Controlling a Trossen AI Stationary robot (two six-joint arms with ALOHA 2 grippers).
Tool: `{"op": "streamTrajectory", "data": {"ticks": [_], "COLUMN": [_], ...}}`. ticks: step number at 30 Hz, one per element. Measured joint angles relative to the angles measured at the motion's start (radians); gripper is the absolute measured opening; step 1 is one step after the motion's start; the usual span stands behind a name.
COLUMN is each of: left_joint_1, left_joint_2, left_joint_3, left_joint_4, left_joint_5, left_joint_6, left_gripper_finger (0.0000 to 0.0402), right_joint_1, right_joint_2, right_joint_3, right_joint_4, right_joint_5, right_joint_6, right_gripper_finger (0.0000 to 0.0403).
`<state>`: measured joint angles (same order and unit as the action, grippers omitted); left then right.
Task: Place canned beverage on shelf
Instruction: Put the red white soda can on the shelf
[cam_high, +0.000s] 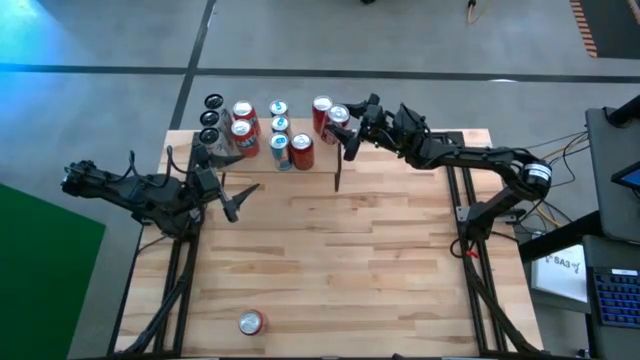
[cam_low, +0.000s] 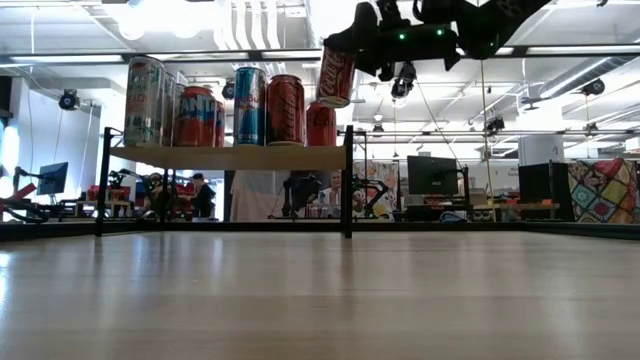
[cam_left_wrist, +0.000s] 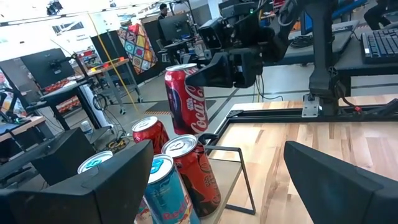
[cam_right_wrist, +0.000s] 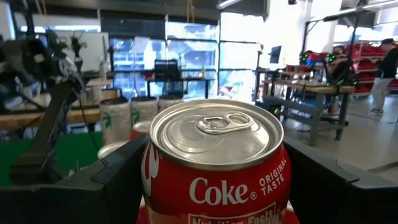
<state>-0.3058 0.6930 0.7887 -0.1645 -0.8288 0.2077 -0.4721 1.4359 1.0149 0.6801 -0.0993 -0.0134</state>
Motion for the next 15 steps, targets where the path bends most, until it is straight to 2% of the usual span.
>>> {"op": "streamTrajectory", "data": {"ticks": [15], "left_joint_1": [0.000], "left_joint_2": [0.000], "left_joint_3": [0.000], "left_joint_4": [0.000], "left_joint_5": [0.000], "left_joint_6": [0.004], "left_gripper_finger": [0.0346], "right_joint_1": [-0.002], "right_joint_2": [0.059], "right_joint_3": [-0.005], "right_joint_4": [0.029], "right_joint_5": [0.028], "right_joint_6": [0.035], "right_gripper_finger": [0.0297]}}
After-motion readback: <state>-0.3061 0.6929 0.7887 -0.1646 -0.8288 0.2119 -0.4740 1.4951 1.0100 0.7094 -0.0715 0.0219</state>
